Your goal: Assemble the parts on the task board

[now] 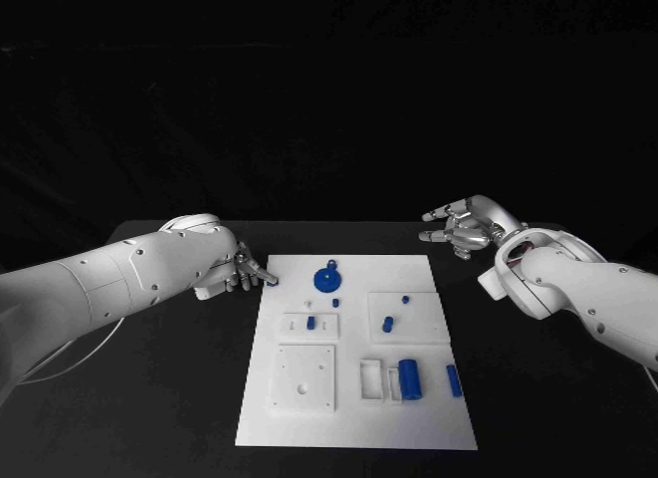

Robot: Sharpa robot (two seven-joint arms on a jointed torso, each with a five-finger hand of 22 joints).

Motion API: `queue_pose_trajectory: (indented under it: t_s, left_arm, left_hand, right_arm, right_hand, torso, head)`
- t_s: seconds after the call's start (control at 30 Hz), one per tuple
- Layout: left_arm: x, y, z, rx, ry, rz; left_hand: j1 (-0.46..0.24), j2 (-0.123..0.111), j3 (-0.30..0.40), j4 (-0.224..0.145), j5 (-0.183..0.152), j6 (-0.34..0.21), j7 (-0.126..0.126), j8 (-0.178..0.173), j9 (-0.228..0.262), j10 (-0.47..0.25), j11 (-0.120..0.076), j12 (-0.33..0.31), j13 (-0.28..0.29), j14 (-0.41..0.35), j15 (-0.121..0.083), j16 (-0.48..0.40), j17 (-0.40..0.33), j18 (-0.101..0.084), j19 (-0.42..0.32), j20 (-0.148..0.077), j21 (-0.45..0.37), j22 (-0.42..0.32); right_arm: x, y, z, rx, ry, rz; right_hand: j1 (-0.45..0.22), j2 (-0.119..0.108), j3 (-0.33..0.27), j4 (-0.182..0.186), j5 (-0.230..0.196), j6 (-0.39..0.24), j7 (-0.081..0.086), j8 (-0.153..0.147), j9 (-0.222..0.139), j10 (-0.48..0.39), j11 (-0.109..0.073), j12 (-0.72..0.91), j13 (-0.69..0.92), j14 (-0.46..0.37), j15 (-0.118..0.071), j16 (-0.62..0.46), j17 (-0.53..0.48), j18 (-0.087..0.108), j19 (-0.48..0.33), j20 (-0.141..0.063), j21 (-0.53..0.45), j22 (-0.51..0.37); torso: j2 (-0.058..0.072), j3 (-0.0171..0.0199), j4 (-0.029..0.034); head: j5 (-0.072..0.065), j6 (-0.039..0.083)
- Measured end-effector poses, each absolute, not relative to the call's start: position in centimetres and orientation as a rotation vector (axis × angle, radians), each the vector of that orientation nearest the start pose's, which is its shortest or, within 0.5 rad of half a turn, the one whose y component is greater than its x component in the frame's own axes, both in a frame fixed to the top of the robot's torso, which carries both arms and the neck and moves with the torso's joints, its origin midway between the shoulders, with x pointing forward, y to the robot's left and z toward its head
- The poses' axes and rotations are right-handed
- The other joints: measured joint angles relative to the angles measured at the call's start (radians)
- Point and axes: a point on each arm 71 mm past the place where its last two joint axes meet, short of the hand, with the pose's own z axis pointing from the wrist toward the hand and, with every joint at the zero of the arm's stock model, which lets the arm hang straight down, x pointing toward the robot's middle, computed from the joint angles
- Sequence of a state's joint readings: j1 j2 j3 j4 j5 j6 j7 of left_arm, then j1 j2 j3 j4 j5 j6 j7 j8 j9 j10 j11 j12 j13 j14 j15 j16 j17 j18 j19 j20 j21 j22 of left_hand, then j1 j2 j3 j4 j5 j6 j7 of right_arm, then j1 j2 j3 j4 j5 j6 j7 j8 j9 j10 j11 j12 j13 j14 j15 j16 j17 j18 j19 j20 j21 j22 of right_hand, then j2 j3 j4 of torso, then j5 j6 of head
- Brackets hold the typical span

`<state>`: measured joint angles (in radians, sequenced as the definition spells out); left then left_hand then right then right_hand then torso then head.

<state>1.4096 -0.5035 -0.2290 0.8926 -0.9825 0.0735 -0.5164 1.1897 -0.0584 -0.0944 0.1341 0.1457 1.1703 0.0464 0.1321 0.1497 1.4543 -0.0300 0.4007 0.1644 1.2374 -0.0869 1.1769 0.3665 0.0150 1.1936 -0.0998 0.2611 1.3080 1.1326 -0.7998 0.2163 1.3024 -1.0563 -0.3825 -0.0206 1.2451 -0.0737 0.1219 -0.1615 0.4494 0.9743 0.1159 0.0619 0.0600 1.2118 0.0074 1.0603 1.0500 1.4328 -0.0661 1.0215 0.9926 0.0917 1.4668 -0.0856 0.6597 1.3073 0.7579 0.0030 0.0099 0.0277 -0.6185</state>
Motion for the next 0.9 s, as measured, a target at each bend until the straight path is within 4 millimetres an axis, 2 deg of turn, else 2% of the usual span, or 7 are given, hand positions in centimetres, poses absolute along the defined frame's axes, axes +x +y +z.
queue_pose_trajectory:
  t_s: [0.1, 0.17, 0.37, 0.5, 0.6, 0.73, 0.9]
  left_arm:
    - [59.65, 24.77, -18.47, -0.401, 2.132, -0.087]
    - [59.66, 24.81, -18.46, -0.403, 2.136, -0.089]
    - [59.68, 24.82, -18.40, -0.408, 2.149, -0.103]
    - [59.67, 24.69, -18.35, -0.412, 2.160, -0.121]
    - [59.66, 24.56, -18.33, -0.415, 2.168, -0.138]
    - [59.65, 24.43, -18.32, -0.423, 2.178, -0.162]
    - [59.63, 24.49, -18.35, -0.440, 2.187, -0.185]
  left_hand:
    - [0.002, -0.002, 0.000, 0.000, 0.005, -0.001, 0.003, -0.014, 0.000, -0.003, 0.003, 0.000, -0.001, 0.000, 0.000, 0.000, -0.001, 0.000, 0.000, 0.000, -0.005, 0.000]
    - [0.004, 0.015, -0.002, -0.002, 0.021, 0.000, 0.004, -0.026, 0.000, -0.004, 0.004, 0.000, -0.001, -0.003, 0.003, 0.000, -0.001, 0.000, 0.000, 0.000, -0.005, 0.000]
    - [0.045, 0.078, -0.029, -0.041, 0.072, -0.003, 0.007, -0.061, 0.000, -0.004, 0.004, 0.000, -0.002, -0.003, 0.003, 0.000, -0.001, 0.000, 0.000, 0.000, -0.009, 0.000]
    - [0.078, 0.111, -0.034, -0.058, 0.111, -0.015, 0.019, -0.066, 0.000, -0.004, 0.004, -0.004, -0.002, -0.003, 0.003, 0.000, -0.003, 0.000, 0.000, 0.000, -0.009, 0.000]
    - [0.100, 0.133, -0.034, -0.066, 0.130, -0.017, 0.019, -0.066, -0.051, -0.007, 0.007, -0.004, -0.003, -0.003, 0.003, 0.000, -0.003, 0.000, 0.000, 0.000, -0.009, 0.000]
    - [0.129, 0.162, -0.029, -0.074, 0.149, -0.029, 0.020, -0.066, -0.078, -0.009, 0.009, -0.005, -0.004, -0.007, 0.007, 0.000, -0.002, 0.000, 0.000, 0.000, -0.009, 0.000]
    - [0.143, 0.176, -0.025, -0.077, 0.157, -0.032, 0.021, -0.067, -0.084, -0.011, 0.011, -0.007, -0.004, -0.007, 0.007, 0.000, -0.002, 0.000, 0.000, 0.000, -0.009, 0.000]
  right_arm:
    - [54.30, -26.29, -14.14, 0.424, 1.480, 0.788]
    - [54.30, -26.28, -14.15, 0.424, 1.480, 0.788]
    - [54.30, -26.25, -14.17, 0.424, 1.481, 0.789]
    - [54.30, -26.24, -14.22, 0.424, 1.481, 0.789]
    - [54.30, -26.23, -14.26, 0.425, 1.482, 0.789]
    - [54.29, -26.25, -14.30, 0.425, 1.483, 0.789]
    - [54.29, -26.24, -14.33, 0.425, 1.483, 0.789]
  right_hand:
    - [0.000, 0.000, 0.000, 0.000, 0.000, 0.000, 0.000, 0.000, 0.000, 0.000, 0.000, 0.000, 0.000, 0.000, 0.000, 0.000, 0.000, 0.000, 0.000, 0.000, 0.000, 0.000]
    - [0.000, 0.000, 0.000, 0.000, 0.000, 0.000, 0.000, 0.000, 0.000, 0.000, 0.000, 0.000, 0.000, 0.000, 0.000, 0.000, 0.000, 0.000, 0.000, 0.000, 0.000, 0.000]
    - [0.000, 0.000, 0.000, 0.000, 0.000, 0.000, 0.000, 0.000, 0.000, 0.000, 0.000, 0.000, 0.000, 0.000, 0.000, 0.000, 0.000, 0.000, 0.000, 0.000, 0.000, 0.000]
    - [0.000, 0.000, 0.000, 0.000, 0.000, 0.000, 0.000, 0.000, 0.000, 0.000, 0.000, 0.000, 0.000, 0.000, 0.000, 0.000, 0.000, 0.000, 0.000, 0.000, 0.000, 0.000]
    - [0.000, 0.000, 0.000, 0.000, 0.000, 0.000, 0.000, 0.000, 0.000, 0.000, 0.000, 0.000, 0.000, 0.000, 0.000, 0.000, 0.000, 0.000, 0.000, 0.000, 0.000, 0.000]
    - [0.000, 0.000, 0.000, 0.000, 0.000, 0.000, 0.000, 0.000, 0.000, 0.000, 0.000, 0.000, 0.000, 0.000, 0.000, 0.000, 0.000, 0.000, 0.000, 0.000, 0.000, 0.000]
    - [0.000, 0.000, 0.000, 0.000, 0.000, 0.000, 0.000, 0.000, 0.000, 0.000, 0.000, 0.000, 0.000, 0.000, 0.000, 0.000, 0.000, 0.000, 0.000, 0.000, 0.000, 0.000]
  torso:
    - [0.000, 0.0005, 0.0001]
    - [0.000, 0.0006, 0.0001]
    - [0.000, 0.0010, 0.0001]
    - [0.000, 0.0009, -0.0001]
    - [0.000, 0.0006, -0.0007]
    - [0.000, 0.0004, -0.0008]
    - [0.000, 0.0001, -0.0007]
  head:
    - [0.000, -0.001]
    - [-0.001, -0.001]
    - [-0.001, -0.001]
    - [-0.001, -0.001]
    - [-0.001, -0.002]
    - [-0.002, -0.001]
    - [-0.003, -0.001]
